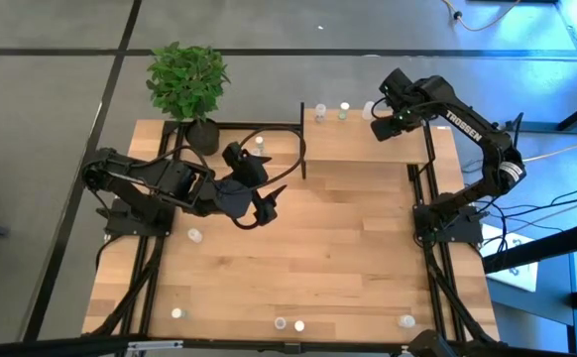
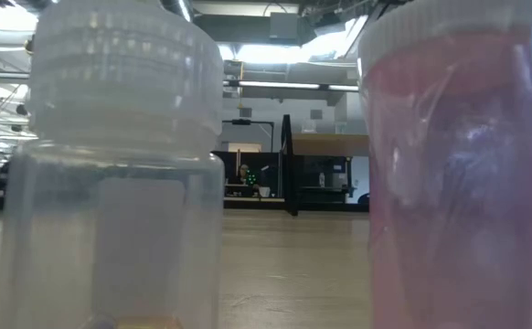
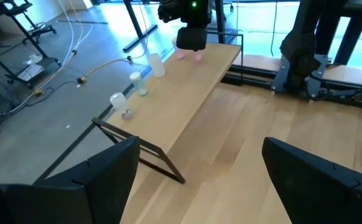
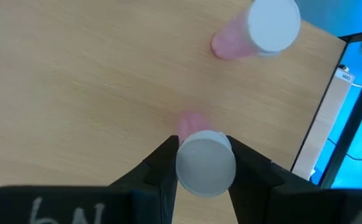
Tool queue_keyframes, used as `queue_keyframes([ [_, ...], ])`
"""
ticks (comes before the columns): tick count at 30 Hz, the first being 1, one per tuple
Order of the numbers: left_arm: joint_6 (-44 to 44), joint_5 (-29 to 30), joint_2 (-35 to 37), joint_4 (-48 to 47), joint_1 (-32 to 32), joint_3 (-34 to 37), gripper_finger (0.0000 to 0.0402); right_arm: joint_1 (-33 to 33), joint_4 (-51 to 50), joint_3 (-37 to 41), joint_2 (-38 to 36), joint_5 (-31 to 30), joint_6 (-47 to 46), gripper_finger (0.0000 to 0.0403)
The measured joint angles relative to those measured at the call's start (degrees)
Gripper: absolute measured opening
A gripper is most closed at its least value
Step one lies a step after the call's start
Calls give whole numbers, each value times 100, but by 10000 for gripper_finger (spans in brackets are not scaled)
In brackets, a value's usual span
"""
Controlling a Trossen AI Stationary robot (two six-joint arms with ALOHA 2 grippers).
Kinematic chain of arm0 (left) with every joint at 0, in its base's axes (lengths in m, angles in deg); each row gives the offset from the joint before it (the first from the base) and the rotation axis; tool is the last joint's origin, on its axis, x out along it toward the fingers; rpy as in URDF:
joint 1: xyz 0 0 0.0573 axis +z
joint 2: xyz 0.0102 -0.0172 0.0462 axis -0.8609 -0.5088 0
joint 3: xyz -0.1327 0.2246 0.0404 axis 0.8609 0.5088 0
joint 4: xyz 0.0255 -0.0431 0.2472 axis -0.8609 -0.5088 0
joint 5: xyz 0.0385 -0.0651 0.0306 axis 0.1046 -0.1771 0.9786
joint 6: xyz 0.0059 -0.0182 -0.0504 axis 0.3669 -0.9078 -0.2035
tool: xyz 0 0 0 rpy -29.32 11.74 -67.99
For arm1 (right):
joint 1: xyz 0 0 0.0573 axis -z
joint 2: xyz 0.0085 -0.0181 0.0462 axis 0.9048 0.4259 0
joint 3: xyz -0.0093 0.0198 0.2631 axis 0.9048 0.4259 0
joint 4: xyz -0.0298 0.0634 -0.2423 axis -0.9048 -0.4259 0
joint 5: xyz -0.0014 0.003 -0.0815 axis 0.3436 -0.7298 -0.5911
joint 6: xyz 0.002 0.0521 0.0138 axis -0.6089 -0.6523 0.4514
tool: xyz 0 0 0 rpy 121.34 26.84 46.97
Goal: Pick and place medicine bottles onto shelf by color
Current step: Put the top pink pill bottle aligned with the other pink bottle on the shelf
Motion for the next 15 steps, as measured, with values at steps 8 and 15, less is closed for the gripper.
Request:
queue_keyframes([
  [8,-15,-2,0,2,-24,0,334,0,293,0,0,184,71,117],
  [15,-37,0,0,0,-24,0,334,0,128,0,-64,183,82,117],
])
